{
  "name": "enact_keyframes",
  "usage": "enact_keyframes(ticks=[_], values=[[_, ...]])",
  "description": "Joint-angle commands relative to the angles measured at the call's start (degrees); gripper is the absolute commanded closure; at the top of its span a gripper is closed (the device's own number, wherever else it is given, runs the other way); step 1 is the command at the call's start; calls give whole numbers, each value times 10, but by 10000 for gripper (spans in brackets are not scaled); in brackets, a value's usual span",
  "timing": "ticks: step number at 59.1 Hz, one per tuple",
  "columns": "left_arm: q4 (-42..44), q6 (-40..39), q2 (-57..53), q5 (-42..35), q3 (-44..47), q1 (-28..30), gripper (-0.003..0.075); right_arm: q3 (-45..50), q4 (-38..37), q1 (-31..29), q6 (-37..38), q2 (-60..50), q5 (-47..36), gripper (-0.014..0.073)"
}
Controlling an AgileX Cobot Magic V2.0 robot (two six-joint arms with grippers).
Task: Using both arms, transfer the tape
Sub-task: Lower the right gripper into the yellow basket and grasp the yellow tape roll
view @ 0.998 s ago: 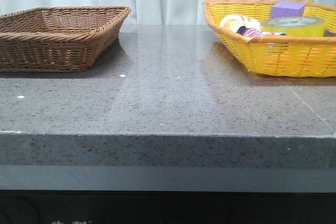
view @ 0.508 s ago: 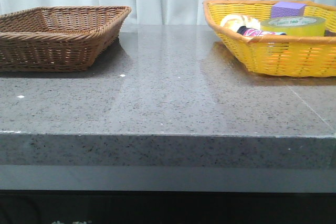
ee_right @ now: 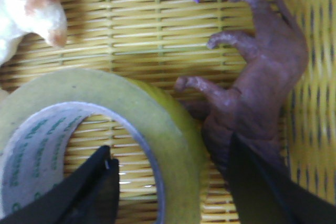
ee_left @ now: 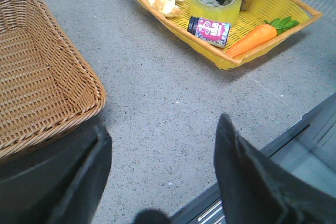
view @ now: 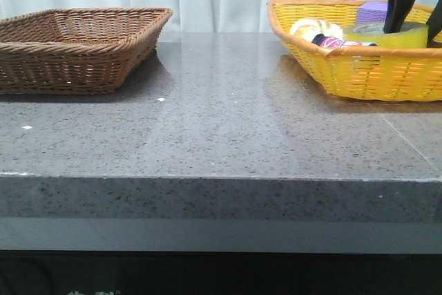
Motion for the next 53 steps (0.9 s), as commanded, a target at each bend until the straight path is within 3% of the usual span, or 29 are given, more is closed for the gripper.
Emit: enact_keyframes(ticks=[1,7,12,37,53], values=[[-4,-4,2,-43,-22,-4,302,-26,-2,-4,0,-28,-4,246],[-4,-4,2,-42,-22,-4,302,-29,0,-4,0,-30,-1,389],[-4,-4,2,-42,-22,-4,302,-40,0,-4,0,-31,13,454],[-4,-4,2,-42,-22,-4,302,-113,26,17,-8,-90,90,452],[-4,-4,2,-43,-21,-4,302,-111,31,137,-53,-133,89,452]])
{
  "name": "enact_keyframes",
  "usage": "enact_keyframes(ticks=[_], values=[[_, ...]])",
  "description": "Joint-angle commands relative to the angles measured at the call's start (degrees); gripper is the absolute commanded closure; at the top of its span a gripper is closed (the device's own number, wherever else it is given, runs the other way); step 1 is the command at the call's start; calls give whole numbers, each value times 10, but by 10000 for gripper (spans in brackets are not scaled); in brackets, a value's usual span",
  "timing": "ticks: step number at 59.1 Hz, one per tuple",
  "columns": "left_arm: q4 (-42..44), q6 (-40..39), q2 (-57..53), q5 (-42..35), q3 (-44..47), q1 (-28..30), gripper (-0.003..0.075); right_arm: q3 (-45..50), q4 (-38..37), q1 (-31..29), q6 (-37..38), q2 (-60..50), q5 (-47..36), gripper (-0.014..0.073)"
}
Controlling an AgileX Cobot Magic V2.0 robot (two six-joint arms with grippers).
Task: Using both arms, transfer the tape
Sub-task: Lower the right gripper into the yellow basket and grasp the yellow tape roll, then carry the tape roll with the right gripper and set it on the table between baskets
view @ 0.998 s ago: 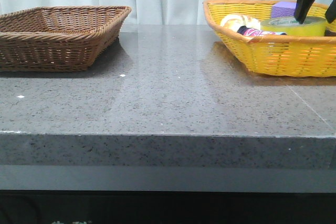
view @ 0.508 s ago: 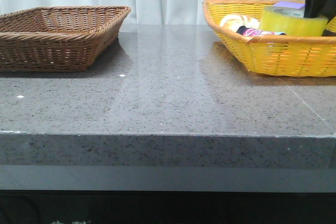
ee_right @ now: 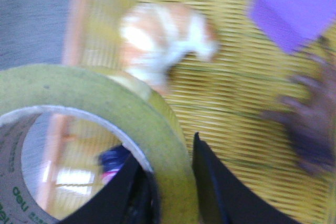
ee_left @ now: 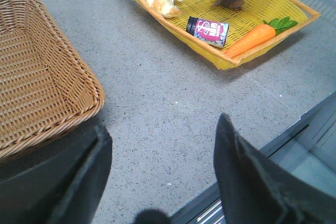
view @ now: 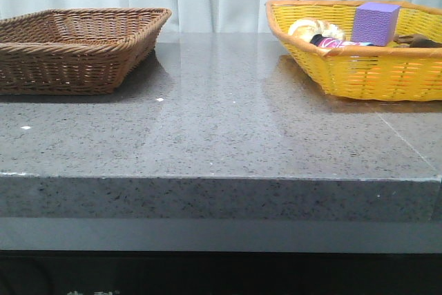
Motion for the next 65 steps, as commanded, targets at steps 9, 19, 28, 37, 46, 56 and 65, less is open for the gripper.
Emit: enact_keyframes(ticks=[9,19,28,37,46,56,65], values=[[-4,-4,2,-43,-21,-4,302,-16,8,115,-31,-39,-3,452],[-4,-4,2,-43,-21,-4,302,-14,-28,188,-31,-17,8,452],[-4,-4,2,-43,-21,-4,302,-7,-71,238,-31,14,10,452],[-4,-4,2,-43,-21,-4,302,-7,-108,255,-31,51,11,452],[-4,-4,2,-43,-21,-4,302,-7,-123,255,-31,81,15,452],[-4,-4,2,-43,-21,-4,302,-7,-120,255,-31,94,15,369],[-4,-4,2,-43,-21,-4,302,-9,-120,255,-31,93,12,174]])
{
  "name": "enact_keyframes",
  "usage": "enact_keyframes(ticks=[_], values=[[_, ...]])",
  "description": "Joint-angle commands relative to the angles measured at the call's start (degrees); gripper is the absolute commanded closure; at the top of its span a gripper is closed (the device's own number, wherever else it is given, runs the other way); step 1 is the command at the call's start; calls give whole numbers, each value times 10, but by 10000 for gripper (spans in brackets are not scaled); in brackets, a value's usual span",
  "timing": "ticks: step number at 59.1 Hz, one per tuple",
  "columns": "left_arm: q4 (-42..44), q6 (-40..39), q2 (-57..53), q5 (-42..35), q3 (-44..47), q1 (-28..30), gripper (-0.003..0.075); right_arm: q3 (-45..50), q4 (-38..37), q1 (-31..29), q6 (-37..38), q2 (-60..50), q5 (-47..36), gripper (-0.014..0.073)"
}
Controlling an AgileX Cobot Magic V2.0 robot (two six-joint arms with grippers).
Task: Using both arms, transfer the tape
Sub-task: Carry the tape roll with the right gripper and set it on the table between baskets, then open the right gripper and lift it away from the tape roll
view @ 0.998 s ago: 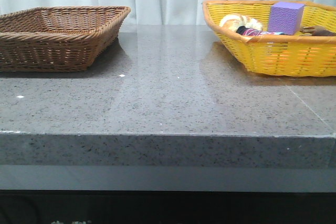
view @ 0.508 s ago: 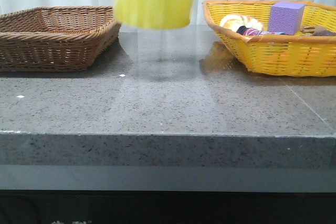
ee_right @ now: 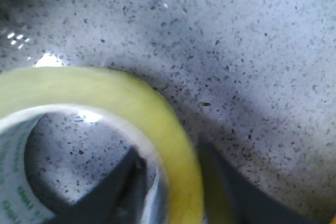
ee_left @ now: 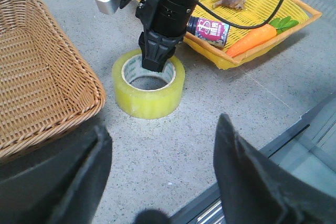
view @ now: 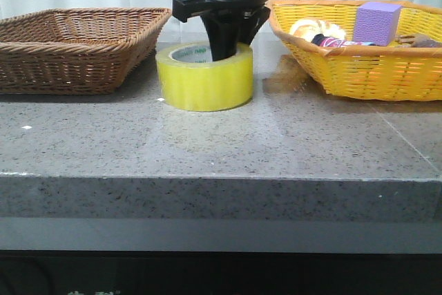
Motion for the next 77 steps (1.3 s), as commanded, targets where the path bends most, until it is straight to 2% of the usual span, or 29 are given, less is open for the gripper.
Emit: enact_keyframes(ticks=[1,9,20,29,36,57,77], values=[[-4,-4,2,-43,-21,-4,302,-21,-3,-2,-5,-42,16,160],[-4,-4,2,-43,-21,-4,302,-37,13,-2,6,-69,20,150],[3,-4,2,-43,-21,-4,302,-33,75,-2,17,-152,-2,150],[4,-4,2,-43,-21,-4,302,26,103,-2,24,-233,-52,150],[4,-4,2,-43,-21,-4,302,105,105,-2,26,-301,-97,150],[4,-4,2,-43,-21,-4,302,427,137,-2,28,-539,-301,150],[4,-4,37,-43,-20,-4,302,661,137,-2,28,-728,-409,150]])
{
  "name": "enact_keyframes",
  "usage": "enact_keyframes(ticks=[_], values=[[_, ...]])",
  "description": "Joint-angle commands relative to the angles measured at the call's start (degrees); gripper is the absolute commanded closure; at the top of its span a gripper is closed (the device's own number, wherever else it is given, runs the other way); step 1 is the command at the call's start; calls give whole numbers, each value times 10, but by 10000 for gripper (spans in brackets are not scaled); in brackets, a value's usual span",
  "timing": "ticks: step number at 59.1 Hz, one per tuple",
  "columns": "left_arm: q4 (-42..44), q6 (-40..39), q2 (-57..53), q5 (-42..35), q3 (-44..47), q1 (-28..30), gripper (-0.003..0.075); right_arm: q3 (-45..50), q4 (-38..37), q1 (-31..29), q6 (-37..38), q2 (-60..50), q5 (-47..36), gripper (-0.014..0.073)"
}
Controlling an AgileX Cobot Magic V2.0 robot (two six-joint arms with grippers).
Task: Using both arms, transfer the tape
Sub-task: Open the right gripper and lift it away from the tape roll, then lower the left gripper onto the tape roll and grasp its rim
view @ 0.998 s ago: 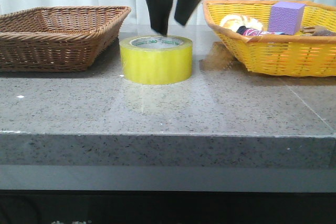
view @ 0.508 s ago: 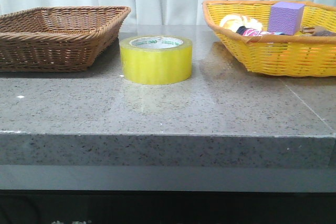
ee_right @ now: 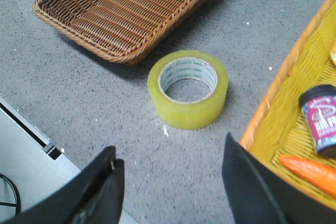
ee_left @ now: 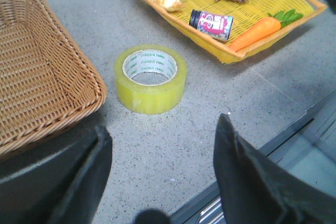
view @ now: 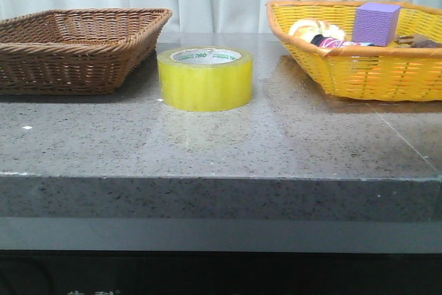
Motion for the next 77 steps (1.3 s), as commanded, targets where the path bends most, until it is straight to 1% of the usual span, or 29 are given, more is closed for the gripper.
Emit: enact_keyframes(ticks=[1,11,16,20,23,27,29,33,43,47,53,60,67,77], values=[[-2,-4,16,-43,-20,-4,302,32,5,-2,1,-53,-68,150],[-2,-4,48,-63,-21,-4,302,105,5,-2,1,-114,-86,150],[-2,33,72,-61,-37,-7,297,123,5,-2,1,-135,-88,150],[-2,59,94,-54,-60,-7,275,126,4,-2,1,-141,-81,150],[-3,75,112,-45,-81,-7,239,126,4,-2,1,-141,-73,150],[-3,97,140,-27,-113,-7,202,126,4,-2,1,-141,-73,150],[-3,110,156,-19,-129,-7,195,126,4,-2,1,-141,-73,150],[-3,146,189,0,-162,-7,194,126,4,-2,1,-141,-73,150],[-6,268,289,62,-256,-7,193,126,4,-2,1,-141,-73,150],[-9,295,325,85,-290,-7,193,126,4,-2,1,-141,-73,150],[-42,349,384,139,-351,-7,193,126,4,-2,1,-141,-73,150],[-104,423,445,192,-412,-7,193,126,4,-2,1,-141,-73,150],[-123,440,498,219,-459,-7,194,126,4,-2,1,-141,-73,150],[-127,440,570,251,-515,-7,194,126,4,-2,1,-141,-73,150]])
